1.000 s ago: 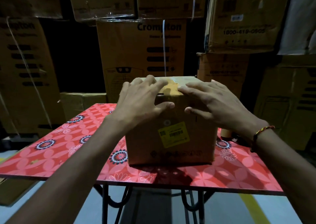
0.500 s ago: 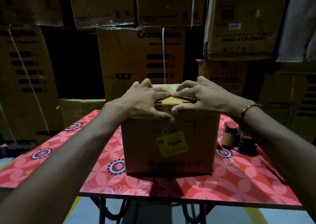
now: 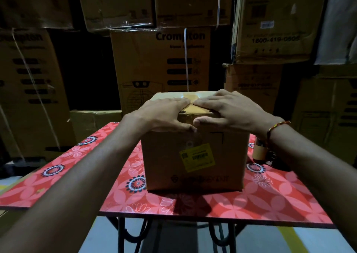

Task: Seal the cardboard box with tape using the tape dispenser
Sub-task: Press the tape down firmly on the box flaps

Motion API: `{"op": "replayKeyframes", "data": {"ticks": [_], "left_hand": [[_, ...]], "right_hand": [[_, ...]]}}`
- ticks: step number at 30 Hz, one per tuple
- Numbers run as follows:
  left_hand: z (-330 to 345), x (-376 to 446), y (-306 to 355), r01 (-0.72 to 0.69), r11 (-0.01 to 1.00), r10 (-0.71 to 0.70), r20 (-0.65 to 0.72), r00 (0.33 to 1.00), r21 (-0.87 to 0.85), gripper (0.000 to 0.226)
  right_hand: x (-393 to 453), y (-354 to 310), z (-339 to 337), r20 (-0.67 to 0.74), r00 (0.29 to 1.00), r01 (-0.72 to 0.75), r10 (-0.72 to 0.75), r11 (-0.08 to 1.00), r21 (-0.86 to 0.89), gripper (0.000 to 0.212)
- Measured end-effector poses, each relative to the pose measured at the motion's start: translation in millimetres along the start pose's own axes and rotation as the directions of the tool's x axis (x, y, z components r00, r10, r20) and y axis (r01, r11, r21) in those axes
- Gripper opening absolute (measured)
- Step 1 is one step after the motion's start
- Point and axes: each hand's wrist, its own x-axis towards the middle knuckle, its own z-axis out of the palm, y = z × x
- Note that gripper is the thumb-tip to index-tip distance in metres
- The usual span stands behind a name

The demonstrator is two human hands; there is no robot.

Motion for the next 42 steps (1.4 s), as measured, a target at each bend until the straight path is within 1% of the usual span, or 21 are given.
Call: {"op": "replayKeyframes", "data": {"ticks": [2, 3, 4, 5, 7, 10, 12, 15, 18, 21, 23, 24, 26, 29, 31, 34, 36, 37, 39, 40, 42], "left_hand": [[-1, 0, -3, 0.008, 1.000, -0.008, 0.020, 1.000, -0.019, 0.100], [-2, -1, -6, -0.006, 0.999, 0.007, 0.023, 1.000, -0.043, 0.097], [-3, -2, -8, -0.030, 0.997, 0.031, 0.016, 0.999, -0.077, 0.090], [-2, -5, -9, -0.062, 0.992, 0.061, -0.013, 0.998, -0.113, 0.078], [4, -13, -11, -0.110, 0.985, 0.093, -0.127, 0.988, -0.132, 0.062], [16, -25, -8, -0.116, 0.991, 0.091, -0.294, 0.951, -0.068, 0.061], [21, -26, -7, -0.128, 0.990, 0.102, -0.341, 0.934, -0.054, 0.062], [20, -24, -12, -0.115, 0.993, 0.099, -0.327, 0.940, -0.031, 0.063], [16, -27, -15, -0.092, 0.995, 0.082, -0.228, 0.970, -0.036, 0.078], [6, -28, -10, -0.042, 0.996, 0.031, -0.142, 0.989, -0.073, 0.095], [2, -26, -5, -0.015, 0.996, 0.006, -0.107, 0.994, -0.090, 0.098], [1, -24, -3, -0.003, 0.996, -0.006, -0.108, 0.994, -0.089, 0.095], [3, -24, 0, 0.027, 0.997, -0.038, -0.162, 0.986, -0.075, 0.083], [10, -25, 4, 0.039, 0.998, -0.047, -0.240, 0.970, -0.039, 0.077], [10, -24, 4, 0.051, 0.998, -0.057, -0.221, 0.974, -0.030, 0.075], [7, -31, -5, 0.115, 0.993, -0.108, -0.162, 0.981, 0.032, 0.088], [12, -43, -17, 0.177, 0.984, -0.170, -0.174, 0.970, 0.026, 0.095], [16, -49, -22, 0.197, 0.980, -0.200, -0.180, 0.963, -0.036, 0.098], [22, -56, -27, 0.192, 0.960, -0.231, -0.196, 0.953, -0.202, 0.103], [24, -57, -27, 0.184, 0.953, -0.236, -0.208, 0.949, -0.240, 0.103], [25, -57, -26, 0.178, 0.952, -0.235, -0.224, 0.946, -0.249, 0.101]], "right_hand": [[2, -3, -4, 0.011, 0.999, -0.036, 0.036, 0.998, 0.059, 0.091], [3, -4, -5, 0.015, 0.999, -0.046, 0.045, 0.996, 0.073, 0.093], [2, -4, -6, 0.013, 0.999, -0.050, 0.049, 0.996, 0.070, 0.093], [1, -5, -5, 0.000, 0.999, -0.045, 0.045, 0.998, 0.048, 0.092], [-1, -5, 0, -0.064, 0.998, -0.013, 0.011, 0.999, -0.037, 0.089], [-3, -5, 3, -0.113, 0.993, 0.033, -0.045, 0.994, -0.102, 0.093], [-6, -2, 4, -0.118, 0.990, 0.066, -0.079, 0.991, -0.113, 0.088], [-14, 9, 7, -0.080, 0.992, 0.086, -0.094, 0.991, -0.100, 0.085], [-22, 14, 7, -0.046, 0.998, 0.038, -0.041, 0.998, -0.046, 0.093], [-17, 3, -4, -0.081, 0.997, 0.005, -0.007, 1.000, -0.021, 0.096], [-10, -6, -7, -0.119, 0.993, 0.008, -0.014, 0.999, -0.052, 0.092], [-7, -9, -7, -0.133, 0.991, 0.014, -0.023, 0.998, -0.069, 0.087], [-4, -10, 1, -0.141, 0.990, 0.010, -0.026, 0.994, -0.113, 0.082], [-6, -4, 11, -0.142, 0.990, -0.021, 0.000, 0.989, -0.149, 0.090], [-8, -1, 11, -0.121, 0.993, -0.009, -0.008, 0.990, -0.138, 0.091], [-9, 4, 10, -0.107, 0.994, -0.010, 0.003, 0.998, -0.068, 0.095], [-10, 4, 10, -0.144, 0.990, -0.001, -0.008, 0.998, -0.060, 0.092], [-10, 1, 11, -0.177, 0.984, 0.023, -0.035, 0.997, -0.069, 0.084], [-8, -8, 18, -0.273, 0.957, 0.078, -0.103, 0.992, -0.101, 0.065], [-6, -15, 22, -0.330, 0.938, 0.079, -0.106, 0.992, -0.094, 0.058], [-2, -31, 31, -0.451, 0.892, 0.008, -0.016, 1.000, -0.021, 0.048]]}}
